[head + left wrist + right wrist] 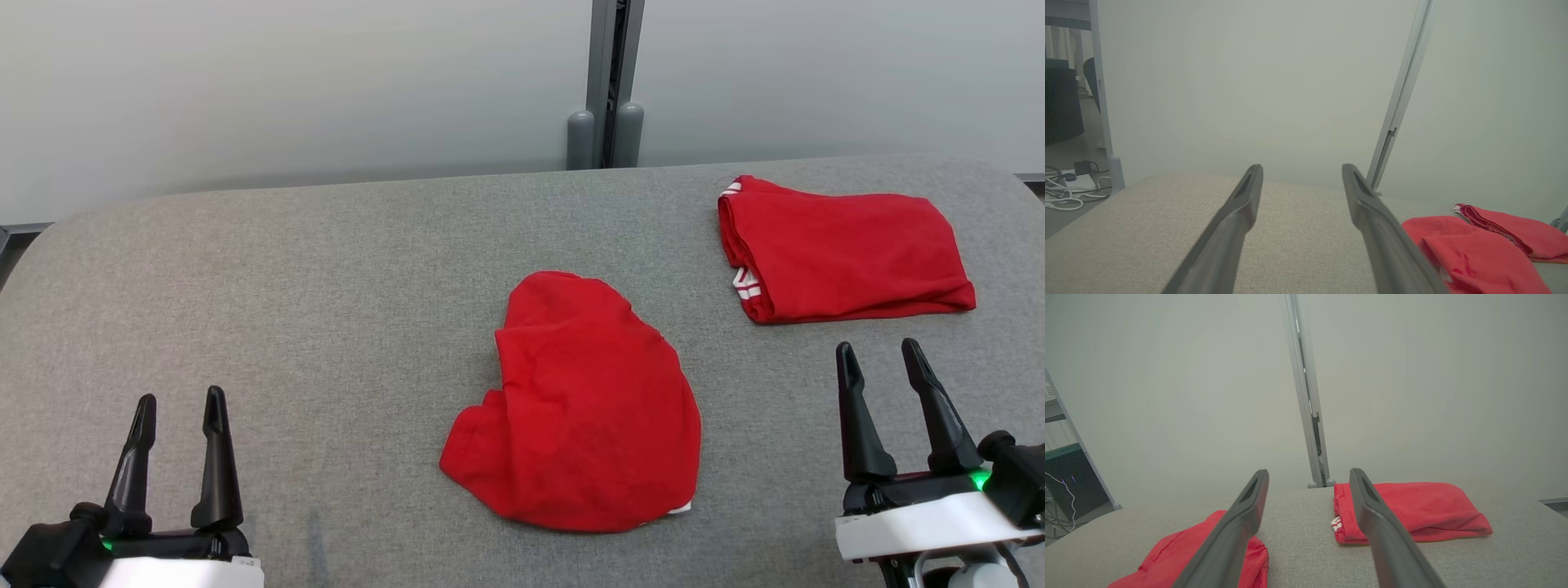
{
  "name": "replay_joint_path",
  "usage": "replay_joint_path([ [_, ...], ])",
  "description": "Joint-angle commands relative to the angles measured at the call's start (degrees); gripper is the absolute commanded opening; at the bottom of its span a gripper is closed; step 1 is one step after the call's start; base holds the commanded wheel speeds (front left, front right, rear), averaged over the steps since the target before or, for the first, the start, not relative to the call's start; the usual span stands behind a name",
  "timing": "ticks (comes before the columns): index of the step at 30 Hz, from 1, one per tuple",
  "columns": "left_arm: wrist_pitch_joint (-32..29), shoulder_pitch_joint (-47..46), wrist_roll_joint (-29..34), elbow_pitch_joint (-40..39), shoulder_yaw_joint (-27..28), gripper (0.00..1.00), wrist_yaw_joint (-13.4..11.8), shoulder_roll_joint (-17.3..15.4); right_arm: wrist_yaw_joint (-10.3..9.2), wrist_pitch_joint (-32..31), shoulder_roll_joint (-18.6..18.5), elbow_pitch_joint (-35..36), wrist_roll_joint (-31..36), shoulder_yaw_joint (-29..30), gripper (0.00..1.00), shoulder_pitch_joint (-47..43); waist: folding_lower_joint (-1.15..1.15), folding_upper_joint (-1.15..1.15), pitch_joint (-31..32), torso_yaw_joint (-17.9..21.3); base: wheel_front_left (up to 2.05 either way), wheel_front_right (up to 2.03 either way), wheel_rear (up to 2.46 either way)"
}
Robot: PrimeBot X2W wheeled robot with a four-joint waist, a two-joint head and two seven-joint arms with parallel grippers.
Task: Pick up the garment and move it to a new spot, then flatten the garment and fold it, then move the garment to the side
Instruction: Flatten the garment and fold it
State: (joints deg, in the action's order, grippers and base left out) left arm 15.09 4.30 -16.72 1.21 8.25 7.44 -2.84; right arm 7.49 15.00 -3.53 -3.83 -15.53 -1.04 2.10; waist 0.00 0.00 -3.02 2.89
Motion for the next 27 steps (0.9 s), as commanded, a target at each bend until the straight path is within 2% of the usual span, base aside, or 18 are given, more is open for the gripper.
replay_joint_path([
  [1, 0.06, -0.8, 0.07, 0.15, -0.06, 1.0, 0.06, -0.14, 0.02, 0.26, -0.1, 0.05, 0.43, -0.05, 1.0, 0.65, 0.0, 0.0, -0.05, -0.01, 0.0, 0.0, 0.0],
  [5, 0.06, -1.01, -0.05, 0.46, -0.66, 1.0, 0.06, -0.13, 0.02, 0.26, -0.11, 0.02, 0.36, -0.14, 1.0, 0.82, 0.0, 0.0, -0.29, -0.09, 0.0, 0.0, 0.0],
  [11, 0.06, -1.46, 1.16, 2.32, -4.4, 1.0, 0.07, -0.57, 0.02, 0.26, -0.16, 0.02, 0.41, -0.3, 1.0, 1.14, 0.0, 0.0, -0.83, 0.11, 0.0, 0.0, 0.0],
  [17, -0.2, -2.51, -0.68, 8.71, -12.21, 1.0, 0.07, -3.73, 0.02, 0.26, -0.12, -0.6, 0.32, -0.53, 1.0, 1.96, 0.0, 0.0, -0.6, 1.07, 0.0, 0.0, 0.0],
  [26, -9.32, -7.8, -6.0, 17.9, -26.03, 1.0, 0.06, -9.48, 0.02, 0.26, -0.03, -0.85, 0.12, -0.97, 1.0, 3.01, 0.0, 0.0, -1.53, 3.7, 0.0, 0.0, 0.0],
  [27, -9.32, -7.8, -6.0, 17.9, -26.03, 1.0, 0.06, -9.48, 0.02, 0.26, -0.03, -0.85, 0.12, -0.97, 1.0, 3.01, 0.0, 0.0, -1.53, 3.7, 0.0, 0.0, 0.0],
])
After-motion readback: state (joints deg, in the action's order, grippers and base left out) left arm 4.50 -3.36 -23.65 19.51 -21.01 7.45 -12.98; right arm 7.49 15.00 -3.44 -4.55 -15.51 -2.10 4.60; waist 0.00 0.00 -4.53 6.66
